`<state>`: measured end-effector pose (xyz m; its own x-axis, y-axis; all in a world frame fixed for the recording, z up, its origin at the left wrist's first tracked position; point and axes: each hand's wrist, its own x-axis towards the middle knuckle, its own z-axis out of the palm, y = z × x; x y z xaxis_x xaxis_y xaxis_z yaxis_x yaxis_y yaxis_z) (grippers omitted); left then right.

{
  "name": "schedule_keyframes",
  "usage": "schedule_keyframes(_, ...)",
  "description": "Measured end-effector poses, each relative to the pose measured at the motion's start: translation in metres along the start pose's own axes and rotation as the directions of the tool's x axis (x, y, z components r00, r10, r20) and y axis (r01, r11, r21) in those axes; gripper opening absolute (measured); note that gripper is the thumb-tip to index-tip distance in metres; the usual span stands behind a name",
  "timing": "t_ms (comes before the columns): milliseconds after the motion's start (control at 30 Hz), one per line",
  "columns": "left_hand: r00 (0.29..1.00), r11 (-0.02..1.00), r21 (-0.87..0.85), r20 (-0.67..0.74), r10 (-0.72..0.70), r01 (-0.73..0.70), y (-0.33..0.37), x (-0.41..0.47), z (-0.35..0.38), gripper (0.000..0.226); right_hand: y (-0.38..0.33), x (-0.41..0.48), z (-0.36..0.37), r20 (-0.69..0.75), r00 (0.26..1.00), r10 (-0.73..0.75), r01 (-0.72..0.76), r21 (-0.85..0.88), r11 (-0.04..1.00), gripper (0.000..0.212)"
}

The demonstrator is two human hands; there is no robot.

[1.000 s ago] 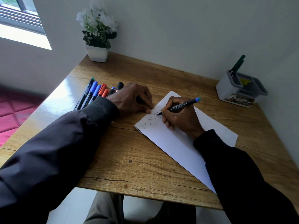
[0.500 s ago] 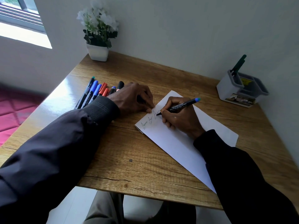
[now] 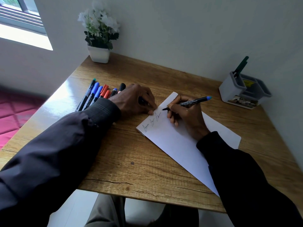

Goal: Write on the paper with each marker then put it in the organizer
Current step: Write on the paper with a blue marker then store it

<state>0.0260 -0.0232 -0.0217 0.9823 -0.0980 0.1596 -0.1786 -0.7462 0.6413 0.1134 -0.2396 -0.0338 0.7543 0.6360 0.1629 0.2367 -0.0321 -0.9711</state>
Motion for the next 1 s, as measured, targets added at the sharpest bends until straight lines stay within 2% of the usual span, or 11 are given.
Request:
schedule_keyframes(233, 0.998, 1.0, -0.028, -0.058, 0.003, -0.005, -0.0007, -0.0002, 0.0009, 0.026, -0.0015, 0.0011, -0.002, -0.016, 1.0, 0.004, -0.003, 0.087, 0.996, 0.017)
schedule_keyframes(367, 0.991, 0.982, -0.182, -0.109, -0.077, 0.056, -0.0021, 0.0014, 0.0035, 0.03, -0.0021, 0.0034, -0.0046, -0.042, 0.998, -0.039, 0.046, 0.159, 0.986, 0.011)
schedule_keyframes(433, 0.992, 0.974, -0.225, -0.114, -0.061, 0.034, 0.0008, 0.0024, 0.0032, 0.032, -0.0028, 0.0042, -0.0054, -0.031, 0.996, -0.086, 0.091, 0.21, 0.973, 0.009)
schedule_keyframes(567, 0.985, 0.961, -0.275, -0.169, -0.028, -0.019, 0.0019, 0.0039, 0.0002, 0.025, -0.0061, 0.0049, -0.0089, 0.017, 0.994, -0.109, 0.097, 0.334, 0.938, 0.024)
schedule_keyframes(767, 0.974, 0.946, -0.317, -0.228, -0.014, -0.061, 0.0022, 0.0019, 0.0013, 0.016, -0.0068, 0.0034, -0.0073, 0.021, 0.983, -0.181, 0.166, 0.301, 0.939, 0.011)
schedule_keyframes(1000, 0.968, 0.955, -0.294, -0.25, -0.031, -0.045, 0.0008, 0.0026, 0.0016, 0.016, -0.0041, 0.0038, -0.0065, 0.02, 0.978, -0.21, 0.199, 0.25, 0.948, 0.013)
